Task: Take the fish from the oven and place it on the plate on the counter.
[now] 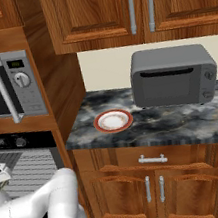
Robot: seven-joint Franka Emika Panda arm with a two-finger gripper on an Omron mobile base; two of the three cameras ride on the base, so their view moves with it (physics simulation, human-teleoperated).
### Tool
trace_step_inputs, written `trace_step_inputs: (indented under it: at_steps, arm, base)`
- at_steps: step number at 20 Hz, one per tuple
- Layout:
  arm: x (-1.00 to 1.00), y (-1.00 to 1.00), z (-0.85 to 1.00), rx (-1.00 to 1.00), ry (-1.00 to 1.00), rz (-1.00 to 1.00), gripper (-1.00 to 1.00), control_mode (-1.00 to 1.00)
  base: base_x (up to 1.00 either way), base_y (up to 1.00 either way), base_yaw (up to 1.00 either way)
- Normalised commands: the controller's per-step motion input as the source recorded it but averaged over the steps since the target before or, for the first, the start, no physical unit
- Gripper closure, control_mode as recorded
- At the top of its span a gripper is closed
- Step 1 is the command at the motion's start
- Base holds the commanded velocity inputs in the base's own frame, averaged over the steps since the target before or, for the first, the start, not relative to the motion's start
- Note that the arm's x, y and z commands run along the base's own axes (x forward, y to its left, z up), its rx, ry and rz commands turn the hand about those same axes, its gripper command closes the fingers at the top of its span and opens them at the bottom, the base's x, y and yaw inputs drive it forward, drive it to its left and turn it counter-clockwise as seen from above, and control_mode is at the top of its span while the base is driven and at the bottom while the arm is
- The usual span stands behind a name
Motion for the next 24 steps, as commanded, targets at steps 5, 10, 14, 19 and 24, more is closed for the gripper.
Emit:
trace_step_inputs:
  at_steps: [5, 10, 14, 19, 24]
  arm:
    - [-0.12, 0.14, -0.01, 0.13, -0.05, 0.0, -1.0, -1.0]
    - [-0.2, 0.01, -0.24, 0.15, -0.21, 0.0, -1.0, -1.0]
    - [0.0, 0.0, -0.34, 0.08, -0.32, -0.02, -1.0, -1.0]
    - [-0.25, -0.01, -0.4, 0.07, -0.22, -0.05, -1.0, -1.0]
    - [-0.16, 0.0, -0.16, 0.12, -0.07, -0.06, 1.0, -1.0]
  base:
    - [0.0, 0.0, 0.0]
    - [0.0, 0.0, 0.0]
    - [0.0, 0.0, 0.0]
    - [0.0, 0.0, 0.0]
    - [0.0, 0.0, 0.0]
